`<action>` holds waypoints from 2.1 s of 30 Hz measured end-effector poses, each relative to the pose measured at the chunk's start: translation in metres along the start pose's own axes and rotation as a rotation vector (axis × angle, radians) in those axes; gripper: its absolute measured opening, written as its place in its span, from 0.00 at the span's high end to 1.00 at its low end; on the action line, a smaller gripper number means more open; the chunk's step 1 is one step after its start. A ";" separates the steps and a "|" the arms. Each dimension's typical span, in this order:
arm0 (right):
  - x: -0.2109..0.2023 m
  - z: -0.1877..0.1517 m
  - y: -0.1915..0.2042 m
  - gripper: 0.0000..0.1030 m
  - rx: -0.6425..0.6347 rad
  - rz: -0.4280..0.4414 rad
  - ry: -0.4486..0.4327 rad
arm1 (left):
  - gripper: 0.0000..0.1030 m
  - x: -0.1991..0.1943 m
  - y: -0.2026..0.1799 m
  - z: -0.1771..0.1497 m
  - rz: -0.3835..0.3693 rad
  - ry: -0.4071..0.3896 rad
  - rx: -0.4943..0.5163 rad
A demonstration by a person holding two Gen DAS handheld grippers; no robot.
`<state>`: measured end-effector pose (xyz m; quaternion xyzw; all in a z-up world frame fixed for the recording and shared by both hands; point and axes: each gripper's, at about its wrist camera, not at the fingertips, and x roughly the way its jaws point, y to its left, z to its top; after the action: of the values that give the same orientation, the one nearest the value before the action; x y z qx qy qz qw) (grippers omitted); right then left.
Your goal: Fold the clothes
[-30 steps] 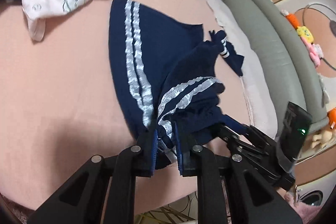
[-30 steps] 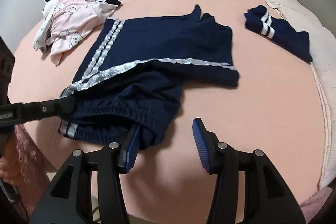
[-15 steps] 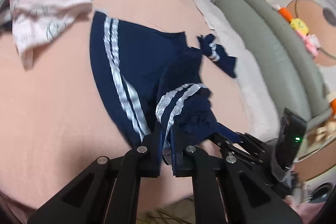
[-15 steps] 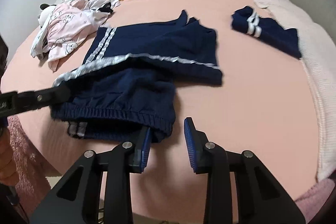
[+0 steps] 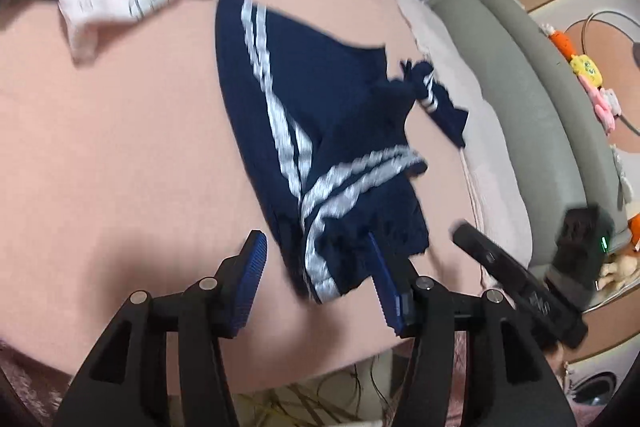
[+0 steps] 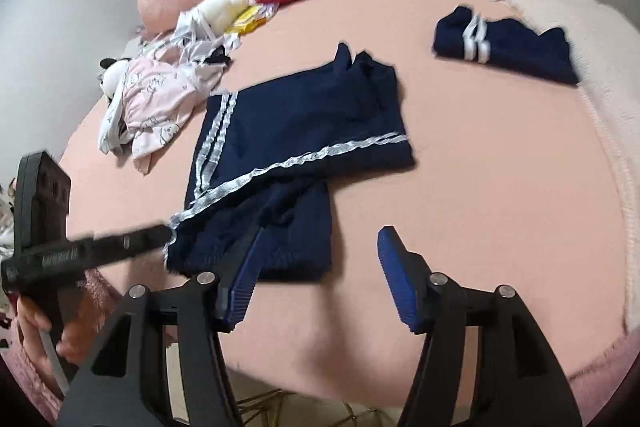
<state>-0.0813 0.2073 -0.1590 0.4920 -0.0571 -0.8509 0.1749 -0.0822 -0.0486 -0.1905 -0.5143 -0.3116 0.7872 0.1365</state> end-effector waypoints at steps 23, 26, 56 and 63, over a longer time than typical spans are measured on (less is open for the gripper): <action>0.023 -0.054 -0.005 0.79 0.211 0.181 0.231 | 0.71 -0.011 -0.002 -0.025 0.030 0.082 0.055; -0.006 -0.036 0.010 0.76 0.101 0.094 0.103 | 0.69 -0.032 -0.017 -0.023 0.054 -0.003 0.156; -0.019 -0.001 -0.127 0.69 0.366 -0.071 -0.008 | 0.75 0.132 -0.178 -0.002 0.330 0.092 0.863; -0.010 0.016 -0.108 0.69 0.276 -0.049 0.016 | 0.96 0.046 -0.140 0.051 0.201 -0.038 0.619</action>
<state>-0.1168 0.3100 -0.1714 0.5195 -0.1599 -0.8351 0.0852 -0.1627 0.0661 -0.1216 -0.4617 -0.0077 0.8637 0.2022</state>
